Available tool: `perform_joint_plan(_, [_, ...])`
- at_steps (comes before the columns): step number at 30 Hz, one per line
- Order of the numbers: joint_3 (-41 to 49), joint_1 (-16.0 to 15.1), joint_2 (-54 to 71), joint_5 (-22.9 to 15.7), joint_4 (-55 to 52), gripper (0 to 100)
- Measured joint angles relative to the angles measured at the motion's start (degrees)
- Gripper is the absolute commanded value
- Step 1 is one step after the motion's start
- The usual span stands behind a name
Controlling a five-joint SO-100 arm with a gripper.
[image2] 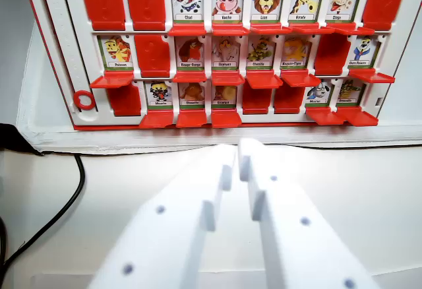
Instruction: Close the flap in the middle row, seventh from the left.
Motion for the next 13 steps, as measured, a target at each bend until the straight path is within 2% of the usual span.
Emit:
perform_joint_plan(7, [-0.2,0.0,0.0,-0.4,0.0,0])
perform_joint_plan(13, [-5.6,0.2,0.0,-0.5,0.0,0])
